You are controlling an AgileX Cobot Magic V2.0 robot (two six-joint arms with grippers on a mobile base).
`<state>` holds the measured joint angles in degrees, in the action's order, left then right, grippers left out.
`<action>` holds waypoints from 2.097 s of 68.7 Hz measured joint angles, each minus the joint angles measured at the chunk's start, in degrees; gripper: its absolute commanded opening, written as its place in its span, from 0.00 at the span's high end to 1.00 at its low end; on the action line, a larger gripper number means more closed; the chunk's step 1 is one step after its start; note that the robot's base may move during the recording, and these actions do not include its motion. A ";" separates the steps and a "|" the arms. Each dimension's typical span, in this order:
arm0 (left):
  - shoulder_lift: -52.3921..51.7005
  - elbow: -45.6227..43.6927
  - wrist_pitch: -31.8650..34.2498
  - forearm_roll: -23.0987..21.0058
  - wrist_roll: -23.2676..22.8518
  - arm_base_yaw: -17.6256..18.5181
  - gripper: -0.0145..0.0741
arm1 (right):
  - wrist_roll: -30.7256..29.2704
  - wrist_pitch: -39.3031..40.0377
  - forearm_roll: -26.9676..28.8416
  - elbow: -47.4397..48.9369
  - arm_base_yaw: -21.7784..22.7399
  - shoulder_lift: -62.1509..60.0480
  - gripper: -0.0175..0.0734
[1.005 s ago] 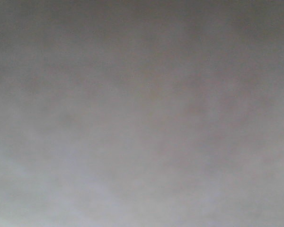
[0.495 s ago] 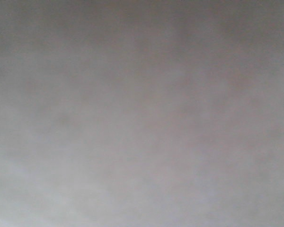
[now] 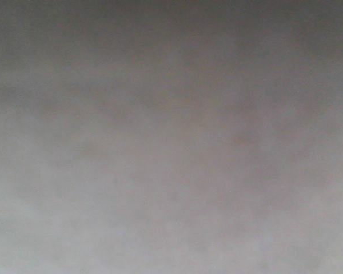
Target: Grab box from left shelf to table start
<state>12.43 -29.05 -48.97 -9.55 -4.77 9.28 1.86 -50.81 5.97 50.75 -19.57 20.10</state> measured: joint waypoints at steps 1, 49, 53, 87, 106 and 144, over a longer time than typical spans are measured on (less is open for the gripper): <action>0.00 0.10 0.00 0.00 0.00 0.00 0.94 | 0.00 0.00 0.00 0.00 0.00 0.00 0.74; 0.00 -0.31 0.22 0.14 0.00 0.00 0.94 | 0.20 -0.25 0.00 0.00 0.00 0.00 0.74; 0.00 -0.31 0.23 0.24 0.00 0.00 0.94 | 0.25 -0.34 0.00 0.00 0.00 0.00 0.74; 0.00 -0.31 0.46 0.24 0.00 0.00 0.94 | 0.25 0.14 -0.10 0.00 0.00 0.00 0.74; 0.00 -0.31 0.50 0.24 0.00 0.00 0.94 | 0.25 0.14 -0.10 0.00 0.00 0.00 0.74; 0.00 -0.31 0.59 0.24 0.00 0.00 0.94 | 0.07 0.26 -0.10 0.00 0.00 0.00 0.74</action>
<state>12.43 -29.37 -48.38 -9.31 -4.77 9.28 1.94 -50.56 5.87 50.75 -19.57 20.10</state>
